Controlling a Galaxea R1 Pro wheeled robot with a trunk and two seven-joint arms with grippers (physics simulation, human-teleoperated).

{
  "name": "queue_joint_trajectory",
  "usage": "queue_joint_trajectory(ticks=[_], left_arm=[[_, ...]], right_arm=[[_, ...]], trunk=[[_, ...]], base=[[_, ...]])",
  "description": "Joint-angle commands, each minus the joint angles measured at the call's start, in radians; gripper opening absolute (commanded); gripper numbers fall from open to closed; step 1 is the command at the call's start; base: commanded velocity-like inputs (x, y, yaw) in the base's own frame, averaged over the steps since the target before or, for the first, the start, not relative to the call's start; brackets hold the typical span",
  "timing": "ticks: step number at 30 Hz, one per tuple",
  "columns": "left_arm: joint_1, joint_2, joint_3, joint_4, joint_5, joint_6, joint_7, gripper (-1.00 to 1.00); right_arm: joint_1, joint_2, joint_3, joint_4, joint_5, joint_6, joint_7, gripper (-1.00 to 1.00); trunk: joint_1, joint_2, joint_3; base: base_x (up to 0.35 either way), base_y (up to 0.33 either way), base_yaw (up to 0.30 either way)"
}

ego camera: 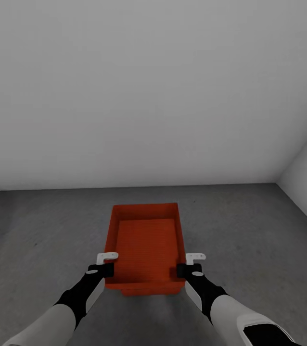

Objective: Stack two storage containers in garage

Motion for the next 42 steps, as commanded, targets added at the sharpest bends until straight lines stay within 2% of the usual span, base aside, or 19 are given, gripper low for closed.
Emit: queue_joint_trajectory(ticks=[1, 27, 42], left_arm=[[0.000, 0.003, 0.067, -0.001, 0.004, 0.007, 0.100, -1.00], [0.000, 0.003, 0.067, -0.001, 0.004, 0.007, 0.100, -1.00], [0.000, 0.002, 0.067, -0.001, 0.004, 0.007, 0.100, -1.00]], right_arm=[[-0.001, -0.062, -0.052, -0.004, 0.008, -0.085, -0.038, -1.00], [-0.002, -0.062, -0.052, -0.004, 0.008, -0.085, -0.038, -1.00], [-0.001, -0.062, -0.052, -0.004, 0.009, -0.085, -0.038, -1.00]], trunk=[[0.004, -0.008, -0.004], [0.104, -0.190, -0.085], [0.104, -0.190, -0.085]], base=[[0.000, 0.000, 0.000], [0.000, 0.000, 0.000], [0.000, 0.000, 0.000]])
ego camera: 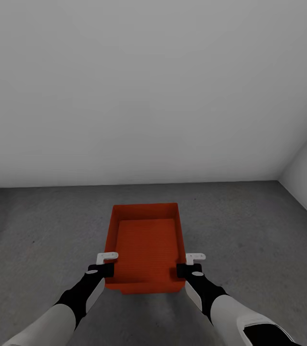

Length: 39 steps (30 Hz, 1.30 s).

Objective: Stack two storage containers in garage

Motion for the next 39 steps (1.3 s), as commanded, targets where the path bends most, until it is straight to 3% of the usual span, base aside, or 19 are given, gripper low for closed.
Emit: queue_joint_trajectory(ticks=[1, 39], left_arm=[[0.000, 0.003, 0.067, 0.000, 0.005, 0.007, 0.099, -1.00], [0.000, 0.004, 0.067, -0.002, 0.003, 0.008, 0.099, -1.00]], right_arm=[[-0.001, -0.061, -0.052, -0.004, 0.010, -0.084, -0.039, -1.00], [-0.001, -0.060, -0.050, -0.004, 0.010, -0.084, -0.039, -1.00]], trunk=[[0.000, 0.000, -0.001], [0.000, 0.000, -0.001]], base=[[0.000, 0.000, 0.000], [0.038, 0.000, 0.000]])
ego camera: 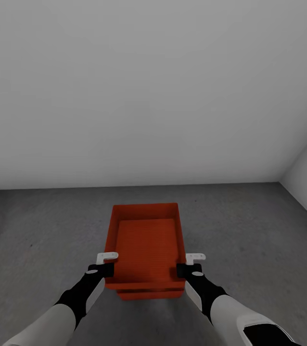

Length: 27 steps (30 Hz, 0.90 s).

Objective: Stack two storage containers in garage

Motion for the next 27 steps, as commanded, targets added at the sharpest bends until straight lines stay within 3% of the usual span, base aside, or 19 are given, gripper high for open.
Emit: queue_joint_trajectory(ticks=[1, 27], left_arm=[[0.000, 0.003, 0.067, 0.000, 0.005, 0.007, 0.101, -1.00], [0.000, 0.002, 0.067, 0.000, 0.005, 0.007, 0.101, -1.00]], right_arm=[[-0.002, -0.060, -0.052, -0.004, 0.014, -0.084, -0.037, -1.00], [-0.002, -0.061, -0.052, -0.004, 0.014, -0.084, -0.037, -1.00]], trunk=[[0.000, 0.000, -0.001], [0.000, 0.000, -0.001]], base=[[0.042, 0.000, 0.000], [0.002, 0.000, 0.000]])
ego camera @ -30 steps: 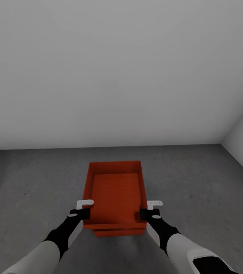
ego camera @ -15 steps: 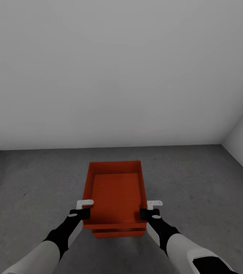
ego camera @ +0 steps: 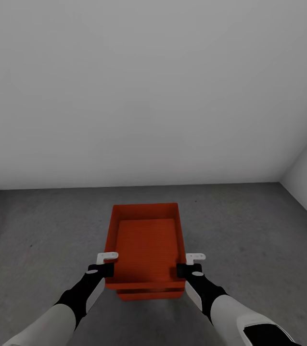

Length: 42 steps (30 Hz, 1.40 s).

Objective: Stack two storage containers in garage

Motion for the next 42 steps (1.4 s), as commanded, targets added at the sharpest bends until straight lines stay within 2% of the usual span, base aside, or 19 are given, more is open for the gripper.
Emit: queue_joint_trajectory(ticks=[1, 42], left_arm=[[0.000, 0.003, 0.066, 0.000, 0.005, 0.007, 0.099, -1.00], [0.000, 0.006, 0.068, 0.001, 0.005, 0.005, 0.099, -1.00]], right_arm=[[-0.001, -0.060, -0.052, -0.004, 0.013, -0.084, -0.039, -1.00], [-0.001, -0.059, -0.052, -0.004, 0.015, -0.084, -0.039, -1.00]], trunk=[[0.000, 0.000, -0.001], [0.000, 0.000, -0.001]], base=[[0.000, 0.000, 0.000], [0.000, -0.009, 0.000]])
